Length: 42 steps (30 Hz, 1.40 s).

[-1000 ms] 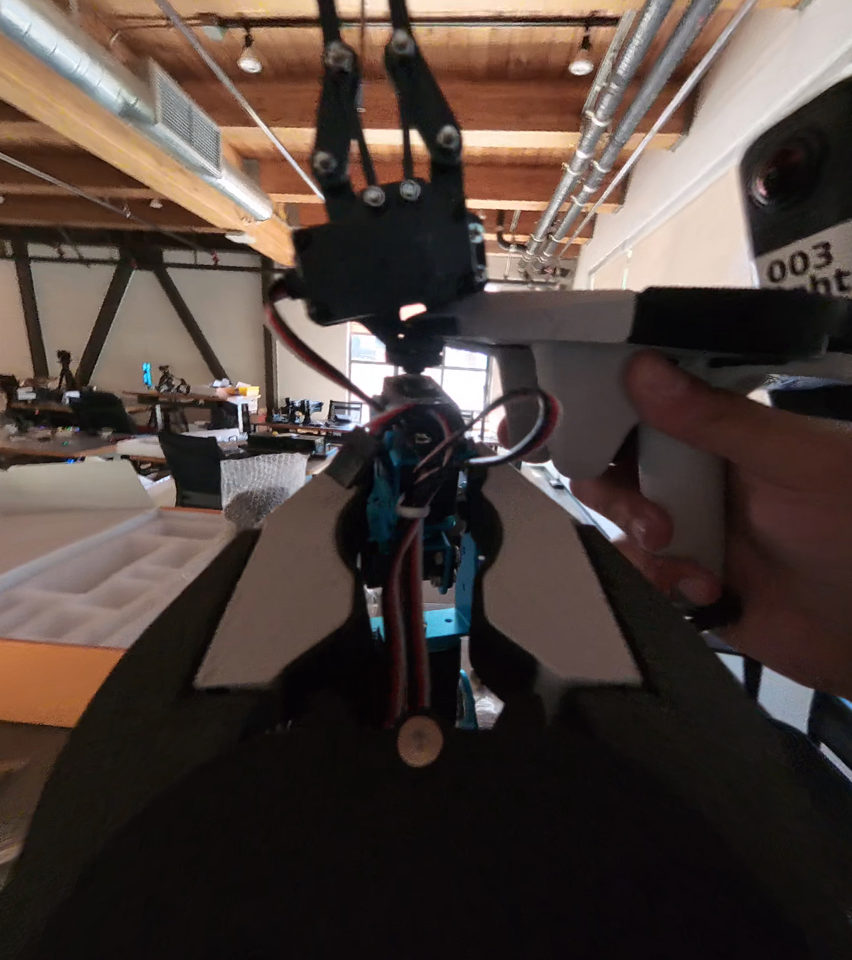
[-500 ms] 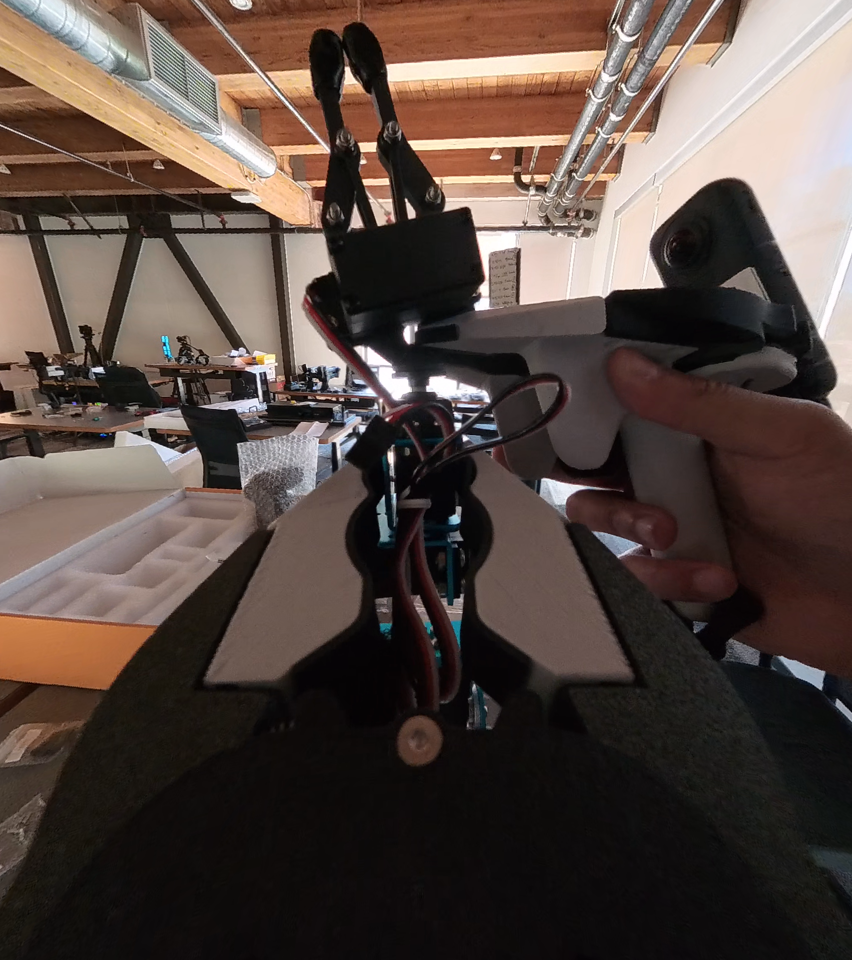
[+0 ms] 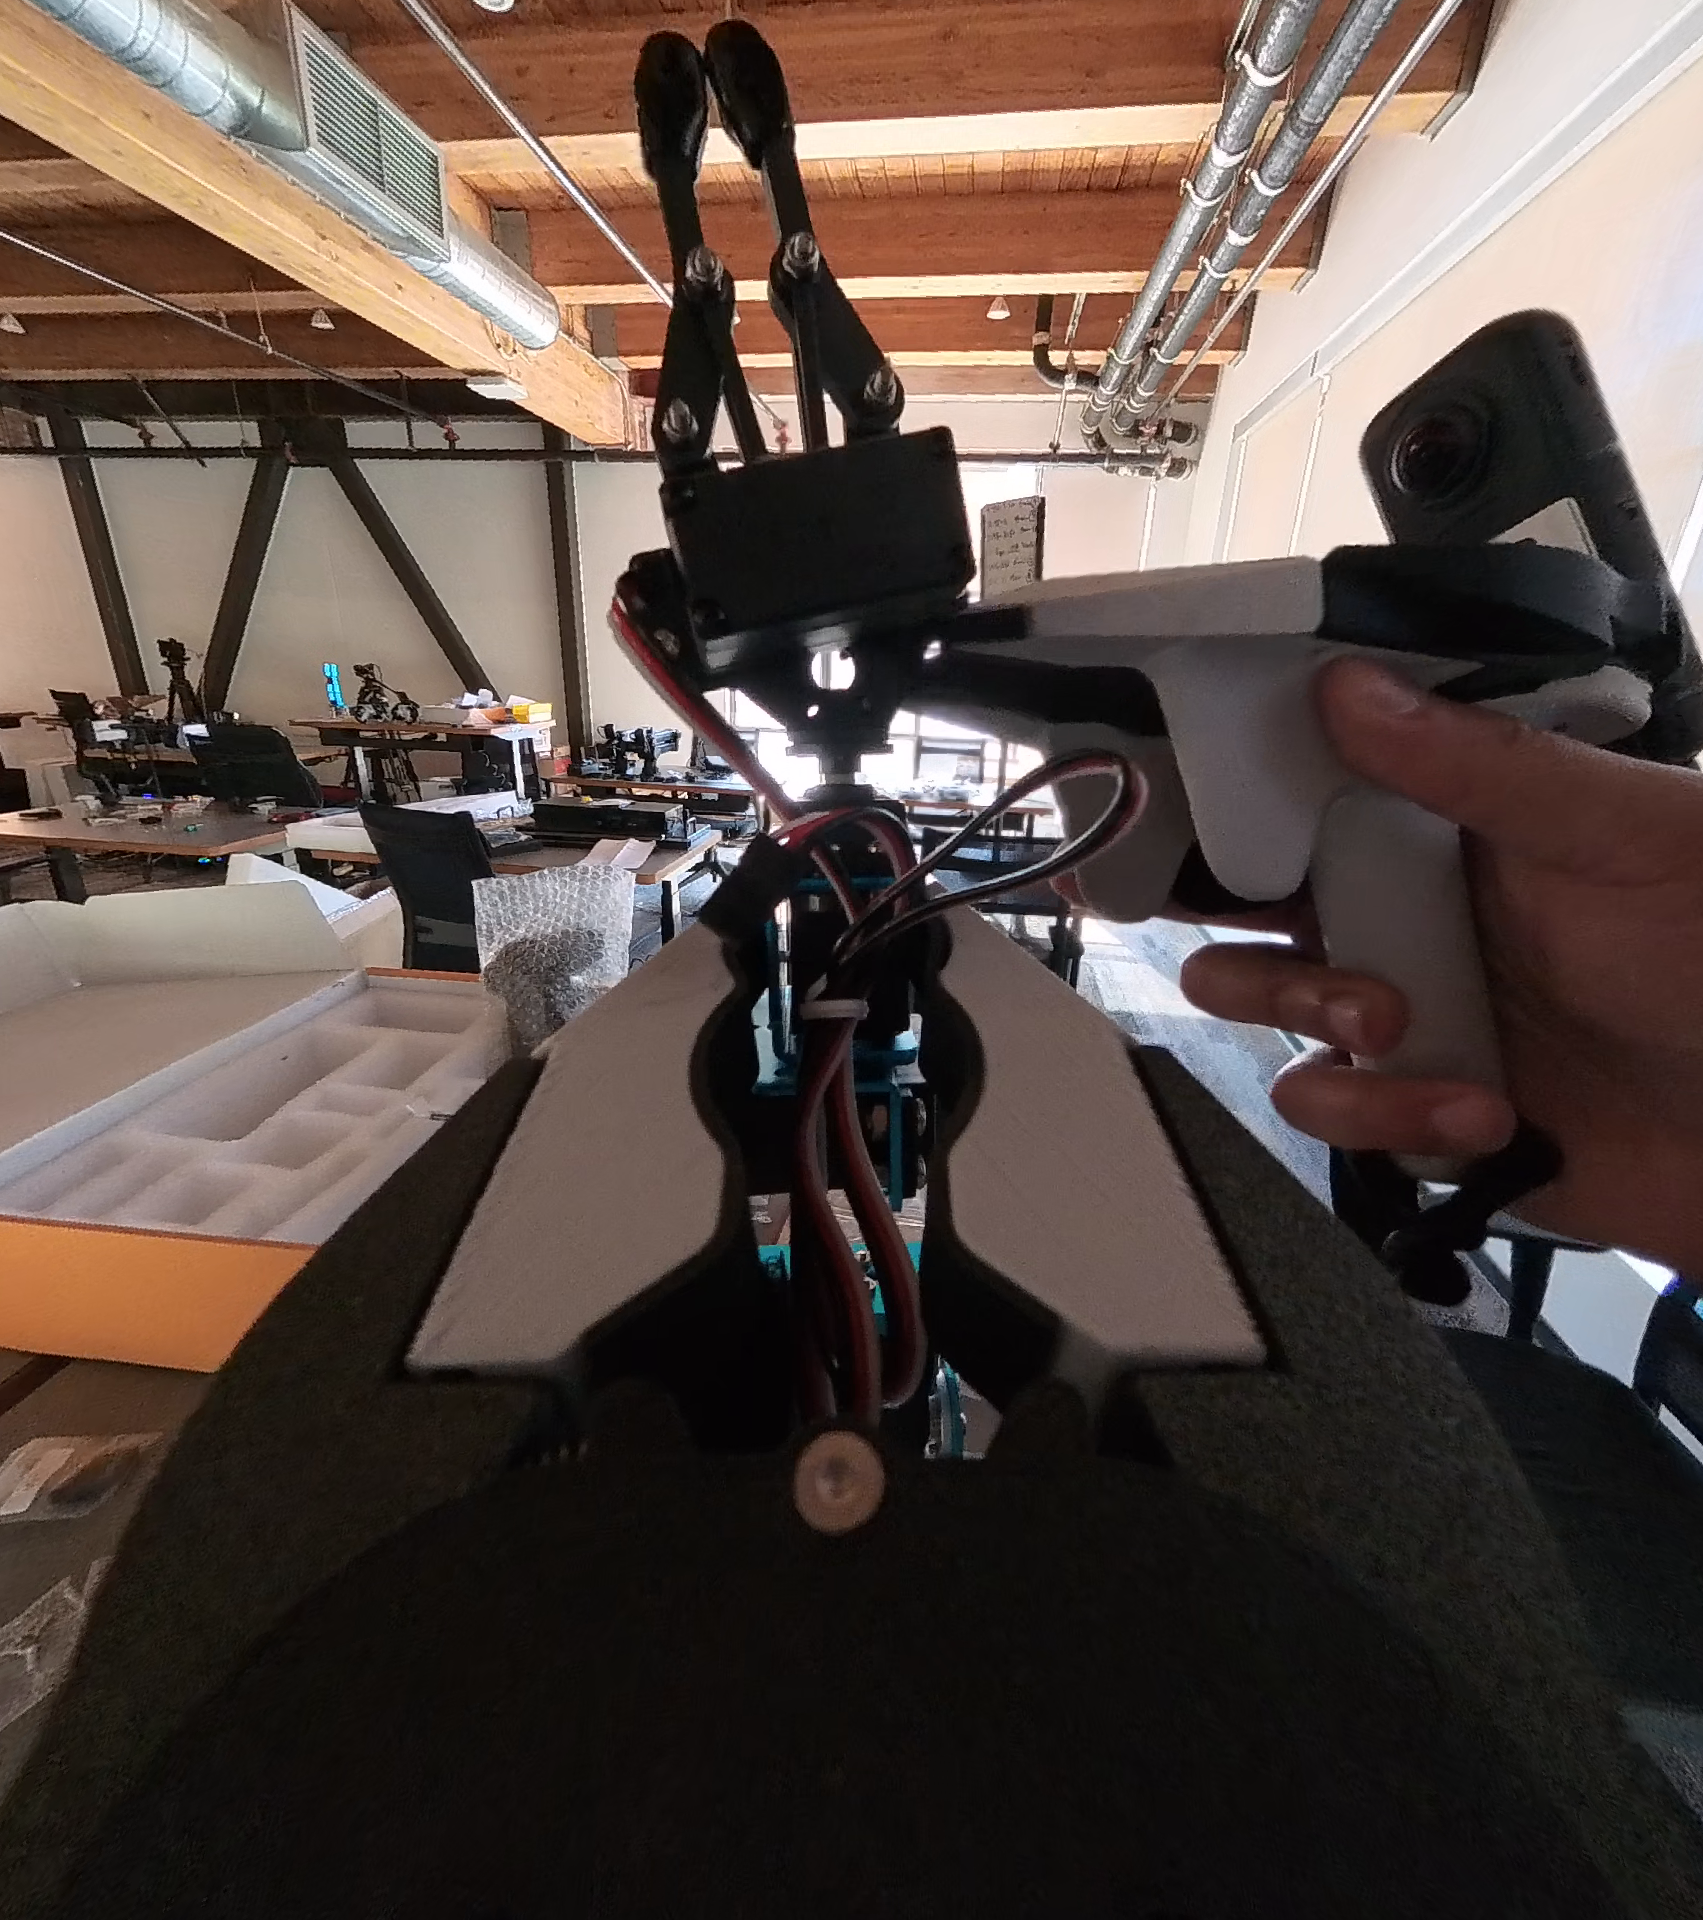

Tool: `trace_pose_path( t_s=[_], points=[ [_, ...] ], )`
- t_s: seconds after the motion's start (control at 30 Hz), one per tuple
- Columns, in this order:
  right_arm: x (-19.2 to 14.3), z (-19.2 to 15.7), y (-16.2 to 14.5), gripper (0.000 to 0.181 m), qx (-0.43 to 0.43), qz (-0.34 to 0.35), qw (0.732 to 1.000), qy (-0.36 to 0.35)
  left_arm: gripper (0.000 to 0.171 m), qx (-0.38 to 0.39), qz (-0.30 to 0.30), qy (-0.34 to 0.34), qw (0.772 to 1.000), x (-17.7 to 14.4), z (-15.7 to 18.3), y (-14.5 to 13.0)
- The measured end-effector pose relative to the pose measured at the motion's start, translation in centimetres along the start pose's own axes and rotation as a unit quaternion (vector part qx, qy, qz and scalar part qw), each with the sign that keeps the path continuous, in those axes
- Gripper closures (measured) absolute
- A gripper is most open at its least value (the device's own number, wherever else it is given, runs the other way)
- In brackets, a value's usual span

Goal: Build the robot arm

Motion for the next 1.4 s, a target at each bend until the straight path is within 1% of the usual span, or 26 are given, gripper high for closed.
trace_pose_path(
  t_s=[0.1,0.17,0.23,0.27,0.43,0.57,0.67,0.77,0.97,1.1,1.2,1.27,1.33,1.37,1.4],
  points=[
    [-0.4,0.0,0.0,0.158,-0.019,-0.002,1.000,-0.002,0.149,0.001,0.000,-0.003,1.000,0.1,0.2,-0.1],
    [-0.3,0.2,-0.4,0.150,-0.028,-0.018,0.999,-0.005,0.149,0.003,-0.002,-0.003,1.000,0.2,0.2,-0.1],
    [0.1,0.6,-0.8,0.148,-0.037,-0.035,0.999,-0.020,0.149,0.003,-0.002,-0.001,1.000,0.3,0.2,-0.1],
    [0.2,0.6,-0.8,0.149,-0.042,-0.036,0.998,-0.025,0.149,0.004,-0.002,-0.001,1.000,0.3,0.3,-0.1],
    [0.6,0.6,-0.6,0.167,-0.063,-0.037,0.996,-0.049,0.149,0.006,-0.002,0.001,1.000,0.5,0.4,-0.1],
    [0.8,0.8,-0.8,0.168,-0.084,-0.053,0.993,-0.066,0.149,0.005,-0.003,0.001,1.000,0.5,0.3,-0.1],
    [0.9,0.7,-0.8,0.168,-0.099,-0.053,0.991,-0.071,0.149,0.004,-0.002,0.002,1.000,0.4,0.2,-0.1],
    [1.1,0.5,-0.8,0.169,-0.106,-0.059,0.991,-0.056,0.149,0.000,0.000,-0.002,1.000,0.3,0.0,-0.1],
    [1.3,0.4,-0.8,0.169,-0.046,-0.052,0.997,0.014,0.149,0.006,0.000,-0.002,1.000,0.2,-0.1,0.0],
    [1.2,0.5,-0.8,0.168,-0.047,-0.045,0.997,0.030,0.149,0.008,-0.001,-0.001,1.000,0.2,0.0,-0.1],
    [1.1,0.7,-0.8,0.168,-0.082,-0.043,0.996,-0.009,0.149,0.008,-0.002,0.000,1.000,0.3,0.0,-0.1],
    [1.1,0.9,-0.7,0.161,-0.098,-0.046,0.993,-0.037,0.149,0.007,-0.001,0.001,1.000,0.3,0.0,-0.1],
    [1.2,1.1,-0.7,0.157,-0.095,-0.052,0.993,-0.050,0.149,0.007,-0.002,0.002,1.000,0.3,0.0,-0.1],
    [1.3,0.7,-0.7,0.166,-0.093,-0.055,0.993,-0.041,0.149,0.008,-0.003,0.003,1.000,0.3,0.0,-0.1],
    [1.4,0.6,-0.8,0.168,-0.091,-0.057,0.994,-0.036,0.149,0.008,-0.003,0.004,1.000,0.3,0.0,-0.1]
  ],
)
Point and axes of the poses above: each gripper's, where its closed fingertips meet, x out along the fingers, y out of its top, z = x × y across the jaws, the point moved 1 cm from there along -x, back along the fingers, and after that the axes turned 10 degrees about -z, right-handed, at the moved point
